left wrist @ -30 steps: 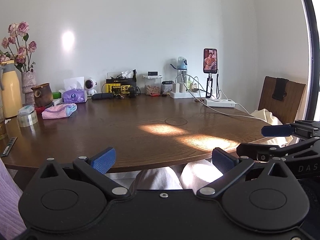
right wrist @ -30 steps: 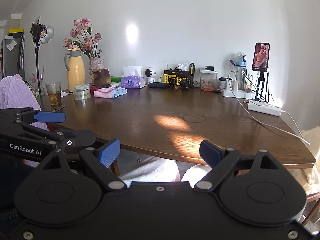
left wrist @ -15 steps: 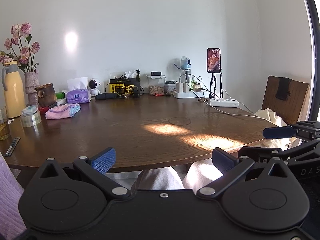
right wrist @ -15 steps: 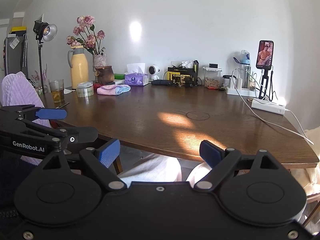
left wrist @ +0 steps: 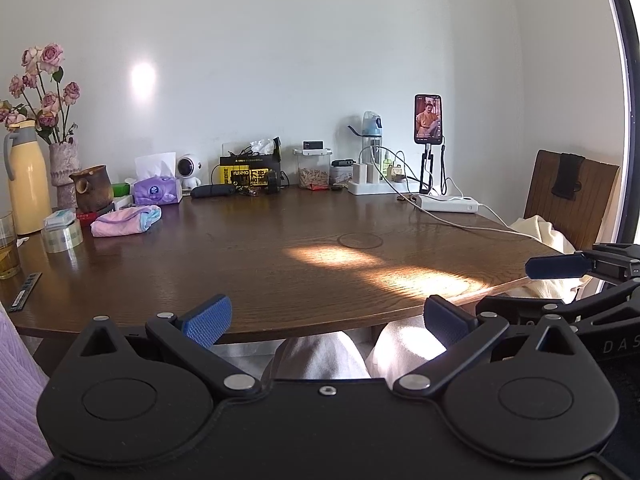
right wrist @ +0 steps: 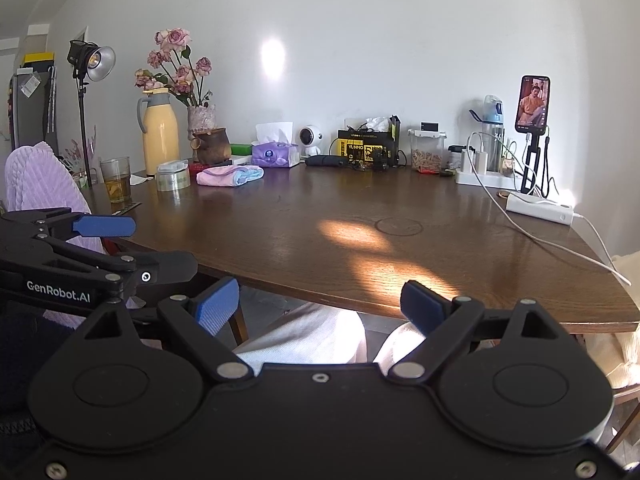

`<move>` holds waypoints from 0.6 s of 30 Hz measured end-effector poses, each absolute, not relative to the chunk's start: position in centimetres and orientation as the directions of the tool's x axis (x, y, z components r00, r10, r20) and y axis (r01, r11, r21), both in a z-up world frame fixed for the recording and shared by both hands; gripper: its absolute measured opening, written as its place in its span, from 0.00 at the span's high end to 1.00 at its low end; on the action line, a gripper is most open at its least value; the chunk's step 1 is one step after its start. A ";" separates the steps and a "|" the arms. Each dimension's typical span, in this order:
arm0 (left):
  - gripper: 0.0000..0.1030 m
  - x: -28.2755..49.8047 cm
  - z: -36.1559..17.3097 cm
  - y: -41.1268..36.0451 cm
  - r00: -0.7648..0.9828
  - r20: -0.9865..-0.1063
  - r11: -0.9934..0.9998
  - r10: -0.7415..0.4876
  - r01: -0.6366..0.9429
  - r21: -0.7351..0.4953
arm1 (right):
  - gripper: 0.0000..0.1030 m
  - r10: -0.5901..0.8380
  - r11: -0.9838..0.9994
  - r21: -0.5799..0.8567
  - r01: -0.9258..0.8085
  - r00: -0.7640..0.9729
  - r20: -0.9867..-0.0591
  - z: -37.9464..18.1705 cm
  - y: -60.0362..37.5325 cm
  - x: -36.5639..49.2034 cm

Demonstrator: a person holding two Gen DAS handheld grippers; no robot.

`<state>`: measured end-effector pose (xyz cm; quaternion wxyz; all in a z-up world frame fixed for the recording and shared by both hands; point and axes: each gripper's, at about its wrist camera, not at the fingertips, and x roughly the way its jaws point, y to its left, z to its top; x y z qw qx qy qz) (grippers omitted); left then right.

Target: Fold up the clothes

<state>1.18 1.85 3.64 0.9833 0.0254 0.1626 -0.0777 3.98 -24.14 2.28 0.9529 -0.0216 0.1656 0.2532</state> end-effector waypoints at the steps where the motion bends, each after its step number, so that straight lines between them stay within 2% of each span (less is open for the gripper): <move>1: 0.00 1.2 3.7 1.8 0.935 -0.323 0.987 -0.144 0.161 0.026 | 0.11 0.475 0.871 0.042 -0.490 0.817 -0.327 2.3 -24.1 4.0; 18: 0.00 1.4 3.9 1.8 0.934 -0.325 0.985 -0.146 0.167 0.037 | 0.11 0.470 0.873 0.030 -0.487 0.821 -0.324 2.4 -24.1 4.0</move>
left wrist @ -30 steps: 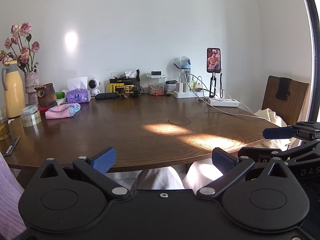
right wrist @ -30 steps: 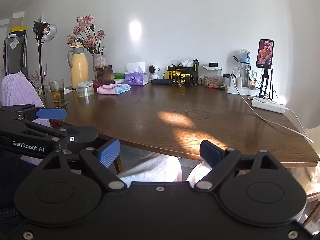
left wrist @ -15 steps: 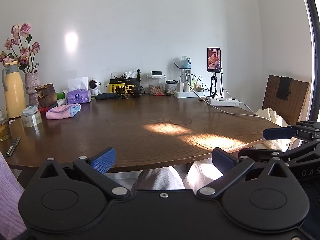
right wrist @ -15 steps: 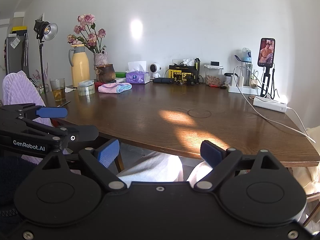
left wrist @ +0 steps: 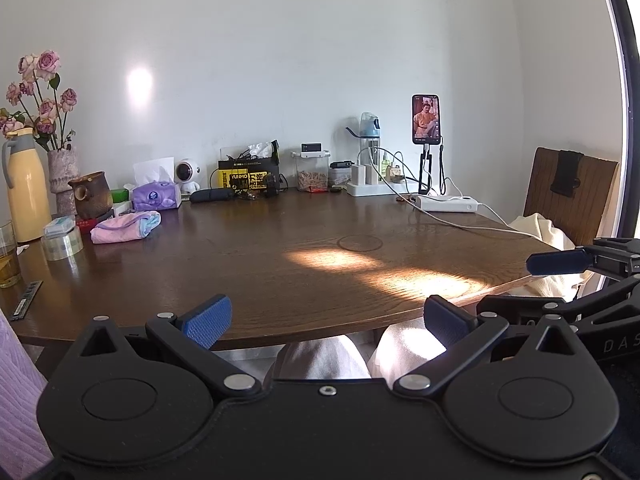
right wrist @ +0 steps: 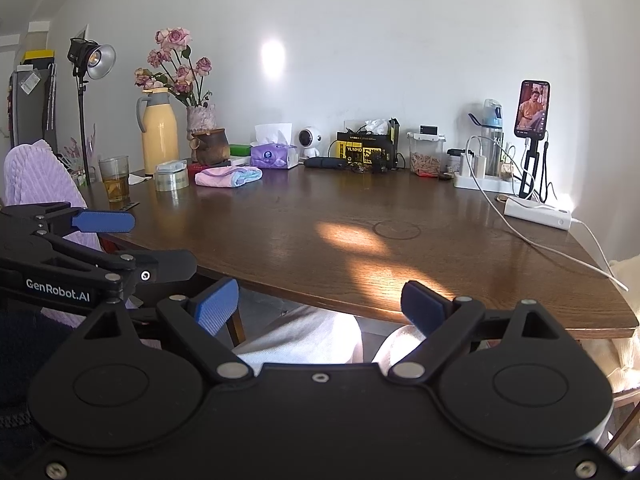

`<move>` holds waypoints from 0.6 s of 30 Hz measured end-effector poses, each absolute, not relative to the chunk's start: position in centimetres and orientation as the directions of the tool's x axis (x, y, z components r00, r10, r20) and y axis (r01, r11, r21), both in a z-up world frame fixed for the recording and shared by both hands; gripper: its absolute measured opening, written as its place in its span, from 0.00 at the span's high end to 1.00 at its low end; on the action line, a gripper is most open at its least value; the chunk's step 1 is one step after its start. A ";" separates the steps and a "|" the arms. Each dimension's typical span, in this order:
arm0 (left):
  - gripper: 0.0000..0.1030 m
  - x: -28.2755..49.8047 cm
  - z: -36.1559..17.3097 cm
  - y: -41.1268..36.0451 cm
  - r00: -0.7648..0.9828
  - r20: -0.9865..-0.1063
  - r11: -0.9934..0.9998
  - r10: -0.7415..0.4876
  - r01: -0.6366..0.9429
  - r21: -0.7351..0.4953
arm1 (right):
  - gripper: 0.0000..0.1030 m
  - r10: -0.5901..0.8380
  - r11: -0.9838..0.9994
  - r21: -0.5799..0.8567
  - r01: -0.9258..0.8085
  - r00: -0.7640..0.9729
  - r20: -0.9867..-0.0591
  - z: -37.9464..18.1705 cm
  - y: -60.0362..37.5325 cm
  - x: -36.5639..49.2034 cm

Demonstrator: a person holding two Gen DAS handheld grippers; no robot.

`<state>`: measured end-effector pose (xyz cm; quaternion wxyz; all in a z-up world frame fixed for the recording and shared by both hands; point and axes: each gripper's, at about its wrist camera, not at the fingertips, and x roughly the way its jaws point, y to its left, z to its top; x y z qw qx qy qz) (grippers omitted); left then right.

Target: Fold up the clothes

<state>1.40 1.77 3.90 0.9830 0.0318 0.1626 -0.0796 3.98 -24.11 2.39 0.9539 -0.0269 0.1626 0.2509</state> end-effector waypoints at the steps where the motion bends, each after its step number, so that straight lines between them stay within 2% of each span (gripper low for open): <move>1: 0.00 1.3 3.9 1.8 0.935 -0.323 0.986 -0.144 0.165 0.038 | 0.11 0.470 0.872 0.031 -0.488 0.821 -0.324 2.4 -24.1 4.0; 18: 0.00 1.3 3.9 1.6 0.934 -0.328 0.986 -0.142 0.161 0.032 | 0.10 0.478 0.868 0.034 -0.495 0.816 -0.325 2.0 -24.5 4.0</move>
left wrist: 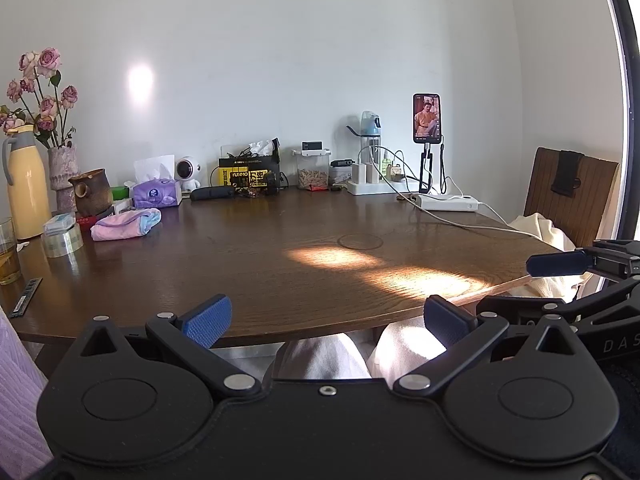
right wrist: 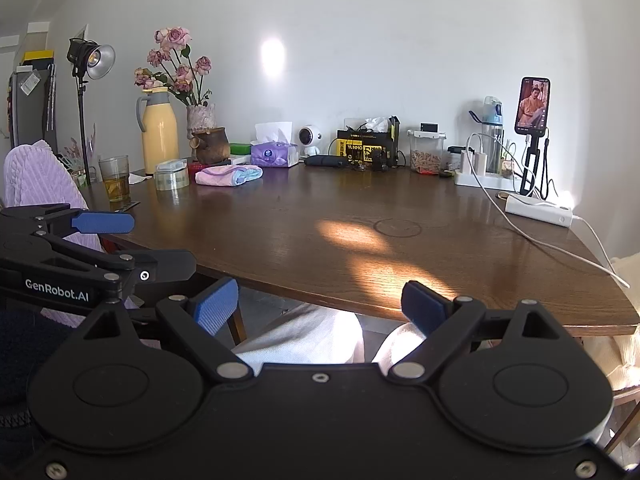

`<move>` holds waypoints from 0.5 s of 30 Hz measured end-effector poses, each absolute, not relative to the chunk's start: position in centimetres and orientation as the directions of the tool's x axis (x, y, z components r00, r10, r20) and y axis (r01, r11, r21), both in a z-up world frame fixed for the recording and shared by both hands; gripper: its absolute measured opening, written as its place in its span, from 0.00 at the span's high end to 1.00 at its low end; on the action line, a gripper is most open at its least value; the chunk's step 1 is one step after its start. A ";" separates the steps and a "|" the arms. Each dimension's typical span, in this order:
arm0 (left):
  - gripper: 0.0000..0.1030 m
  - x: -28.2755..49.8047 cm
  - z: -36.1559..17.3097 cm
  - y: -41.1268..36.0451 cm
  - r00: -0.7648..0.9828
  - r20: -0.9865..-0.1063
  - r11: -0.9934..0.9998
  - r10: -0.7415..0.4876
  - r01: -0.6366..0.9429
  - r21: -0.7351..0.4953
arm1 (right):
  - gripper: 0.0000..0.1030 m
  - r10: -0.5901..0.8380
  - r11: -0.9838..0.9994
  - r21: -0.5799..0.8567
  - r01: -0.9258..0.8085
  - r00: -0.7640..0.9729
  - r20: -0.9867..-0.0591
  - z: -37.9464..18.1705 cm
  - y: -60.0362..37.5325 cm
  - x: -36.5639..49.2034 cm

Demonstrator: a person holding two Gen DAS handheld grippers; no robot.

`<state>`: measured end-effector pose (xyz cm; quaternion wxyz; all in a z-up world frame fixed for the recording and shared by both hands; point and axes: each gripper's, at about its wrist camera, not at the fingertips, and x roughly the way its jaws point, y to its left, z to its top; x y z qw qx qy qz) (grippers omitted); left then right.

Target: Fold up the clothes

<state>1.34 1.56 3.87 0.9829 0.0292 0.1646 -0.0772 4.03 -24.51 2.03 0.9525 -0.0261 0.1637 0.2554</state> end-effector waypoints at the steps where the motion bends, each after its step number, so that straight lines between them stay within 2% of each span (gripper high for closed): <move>1: 0.00 1.3 3.9 1.6 0.934 -0.328 0.986 -0.142 0.161 0.032 | 0.10 0.478 0.868 0.034 -0.495 0.816 -0.325 2.0 -24.5 4.0; 15: 0.00 1.4 3.8 1.6 0.933 -0.331 0.987 -0.139 0.159 0.035 | 0.10 0.477 0.869 0.040 -0.492 0.814 -0.331 1.8 -24.2 3.1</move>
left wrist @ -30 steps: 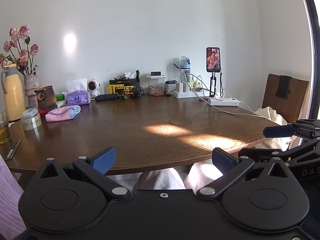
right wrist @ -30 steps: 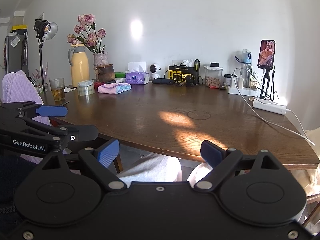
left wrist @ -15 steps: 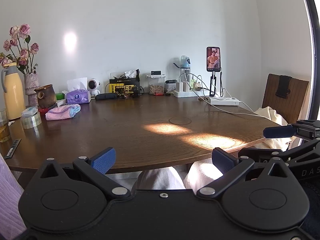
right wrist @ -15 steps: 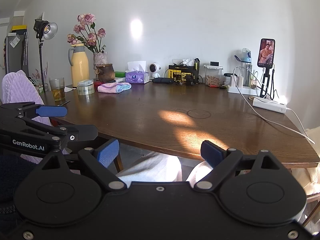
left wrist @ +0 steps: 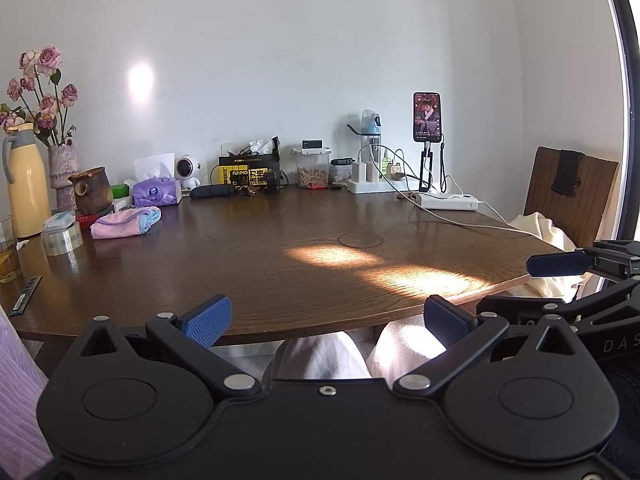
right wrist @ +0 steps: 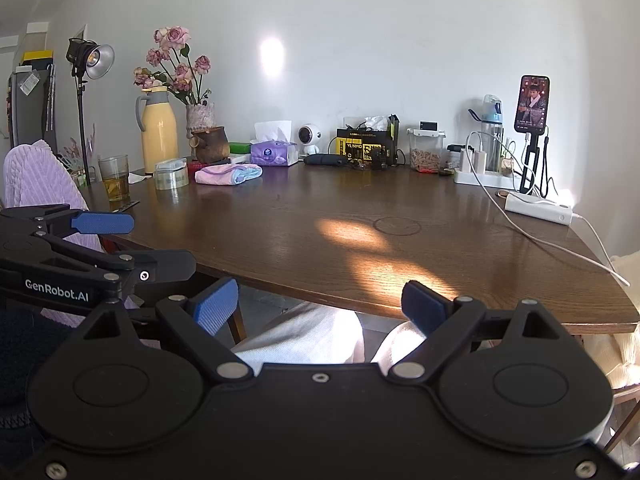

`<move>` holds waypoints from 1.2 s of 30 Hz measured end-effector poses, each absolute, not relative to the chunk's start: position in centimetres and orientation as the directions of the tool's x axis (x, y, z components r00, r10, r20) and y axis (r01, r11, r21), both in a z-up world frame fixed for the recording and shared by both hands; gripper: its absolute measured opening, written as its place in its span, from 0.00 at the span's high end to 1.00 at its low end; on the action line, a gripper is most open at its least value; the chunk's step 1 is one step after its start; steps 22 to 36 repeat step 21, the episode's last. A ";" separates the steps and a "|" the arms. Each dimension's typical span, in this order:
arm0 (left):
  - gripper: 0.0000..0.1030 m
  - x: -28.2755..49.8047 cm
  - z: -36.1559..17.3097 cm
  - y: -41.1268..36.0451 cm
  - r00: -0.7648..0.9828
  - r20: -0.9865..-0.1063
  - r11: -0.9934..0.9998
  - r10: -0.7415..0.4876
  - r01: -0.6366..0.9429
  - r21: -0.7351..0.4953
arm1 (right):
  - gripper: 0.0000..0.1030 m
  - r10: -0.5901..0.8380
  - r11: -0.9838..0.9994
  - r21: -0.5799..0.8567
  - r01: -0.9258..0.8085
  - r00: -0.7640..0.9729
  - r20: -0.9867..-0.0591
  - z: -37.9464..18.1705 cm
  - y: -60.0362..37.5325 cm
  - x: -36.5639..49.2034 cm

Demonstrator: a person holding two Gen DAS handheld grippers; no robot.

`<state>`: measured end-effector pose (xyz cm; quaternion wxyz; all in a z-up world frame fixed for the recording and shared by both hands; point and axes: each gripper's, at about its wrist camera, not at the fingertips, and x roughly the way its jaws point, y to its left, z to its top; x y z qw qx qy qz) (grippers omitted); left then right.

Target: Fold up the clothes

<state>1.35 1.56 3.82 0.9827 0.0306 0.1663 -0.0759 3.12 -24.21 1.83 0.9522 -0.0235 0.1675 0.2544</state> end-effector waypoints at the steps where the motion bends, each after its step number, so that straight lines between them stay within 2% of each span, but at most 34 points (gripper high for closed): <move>1: 0.00 1.3 3.8 1.6 0.933 -0.332 0.987 -0.139 0.159 0.035 | 0.10 0.477 0.869 0.041 -0.493 0.814 -0.331 1.8 -24.2 3.0; 36: 0.00 1.3 3.8 1.4 0.932 -0.335 0.987 -0.138 0.159 0.035 | 0.10 0.476 0.869 0.041 -0.492 0.814 -0.333 2.1 -24.5 3.8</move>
